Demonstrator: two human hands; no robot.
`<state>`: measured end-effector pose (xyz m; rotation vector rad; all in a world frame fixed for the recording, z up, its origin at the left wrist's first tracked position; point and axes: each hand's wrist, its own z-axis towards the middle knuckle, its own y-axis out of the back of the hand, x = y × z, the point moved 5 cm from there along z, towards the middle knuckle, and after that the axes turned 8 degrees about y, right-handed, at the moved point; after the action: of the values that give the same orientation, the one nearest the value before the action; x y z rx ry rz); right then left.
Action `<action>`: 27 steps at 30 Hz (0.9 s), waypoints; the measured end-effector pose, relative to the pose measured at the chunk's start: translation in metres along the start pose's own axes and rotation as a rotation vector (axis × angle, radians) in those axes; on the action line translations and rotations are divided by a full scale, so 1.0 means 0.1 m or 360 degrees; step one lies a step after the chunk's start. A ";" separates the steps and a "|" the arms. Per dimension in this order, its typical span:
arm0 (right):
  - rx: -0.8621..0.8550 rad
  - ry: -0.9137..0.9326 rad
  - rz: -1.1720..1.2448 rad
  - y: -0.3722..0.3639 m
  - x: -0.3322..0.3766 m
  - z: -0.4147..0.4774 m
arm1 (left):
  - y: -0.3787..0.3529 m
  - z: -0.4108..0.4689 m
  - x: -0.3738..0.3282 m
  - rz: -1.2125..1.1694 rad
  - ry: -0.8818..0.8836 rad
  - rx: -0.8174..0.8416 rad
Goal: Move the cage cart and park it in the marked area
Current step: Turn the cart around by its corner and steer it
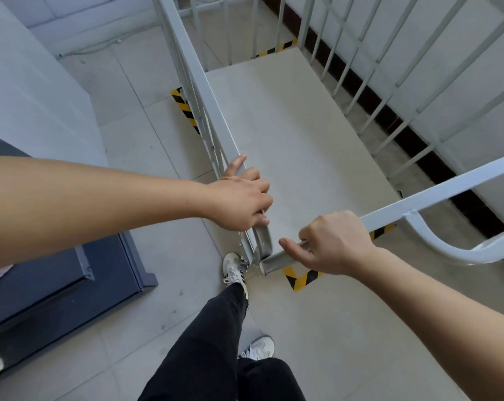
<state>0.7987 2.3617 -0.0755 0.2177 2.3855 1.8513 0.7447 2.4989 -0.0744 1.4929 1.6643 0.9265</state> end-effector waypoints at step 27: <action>0.0017 0.0023 0.0008 -0.03 -0.02 -0.01 | 0.00 0.03 -0.03 -0.0093 0.0057 -0.0063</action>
<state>0.8002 2.3601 -0.0782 0.2122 2.4067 1.8491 0.7471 2.4963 -0.0755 1.4019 1.6964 0.9537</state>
